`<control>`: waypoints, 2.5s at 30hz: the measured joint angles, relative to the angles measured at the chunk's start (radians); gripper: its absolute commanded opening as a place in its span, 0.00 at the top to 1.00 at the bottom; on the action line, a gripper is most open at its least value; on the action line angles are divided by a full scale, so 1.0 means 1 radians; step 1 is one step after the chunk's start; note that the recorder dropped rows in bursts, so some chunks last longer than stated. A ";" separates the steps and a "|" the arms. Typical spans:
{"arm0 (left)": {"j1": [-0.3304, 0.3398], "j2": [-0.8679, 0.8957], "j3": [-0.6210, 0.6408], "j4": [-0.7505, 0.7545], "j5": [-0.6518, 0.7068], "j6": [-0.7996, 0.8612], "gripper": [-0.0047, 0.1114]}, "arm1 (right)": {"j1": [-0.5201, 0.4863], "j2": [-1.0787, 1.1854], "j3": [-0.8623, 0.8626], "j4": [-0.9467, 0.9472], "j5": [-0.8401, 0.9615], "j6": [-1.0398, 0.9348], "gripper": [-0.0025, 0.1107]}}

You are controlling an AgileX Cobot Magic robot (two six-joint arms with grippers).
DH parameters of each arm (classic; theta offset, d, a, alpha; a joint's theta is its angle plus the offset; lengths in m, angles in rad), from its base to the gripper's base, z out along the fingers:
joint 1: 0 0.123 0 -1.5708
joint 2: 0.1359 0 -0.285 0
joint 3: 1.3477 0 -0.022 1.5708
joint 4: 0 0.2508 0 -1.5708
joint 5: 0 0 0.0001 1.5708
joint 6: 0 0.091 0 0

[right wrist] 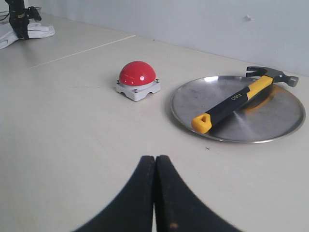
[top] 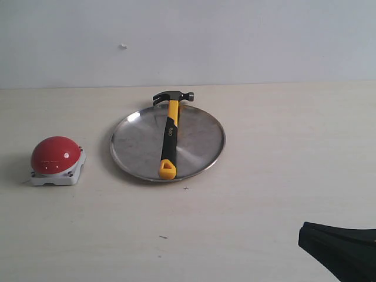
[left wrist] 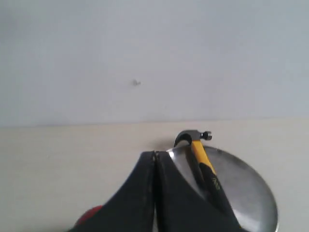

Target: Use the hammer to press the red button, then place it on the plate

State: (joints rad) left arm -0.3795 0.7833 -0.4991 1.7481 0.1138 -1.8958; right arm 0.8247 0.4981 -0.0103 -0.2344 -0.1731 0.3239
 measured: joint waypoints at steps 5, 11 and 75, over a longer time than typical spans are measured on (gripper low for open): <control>0.000 -0.265 0.103 -0.052 0.029 0.043 0.96 | 0.000 0.000 0.000 0.000 0.000 0.000 0.98; 0.014 -0.454 0.189 -0.835 0.098 0.821 0.96 | 0.000 0.000 0.000 0.000 0.000 0.000 0.98; 0.237 -0.776 0.499 -1.656 0.140 1.782 0.96 | -0.061 -0.143 0.000 -0.030 0.026 -0.138 0.98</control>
State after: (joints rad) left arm -0.1429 0.0070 -0.0006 0.0921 0.2540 -0.1134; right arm 0.7633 0.3553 -0.0103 -0.2640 -0.1473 0.1864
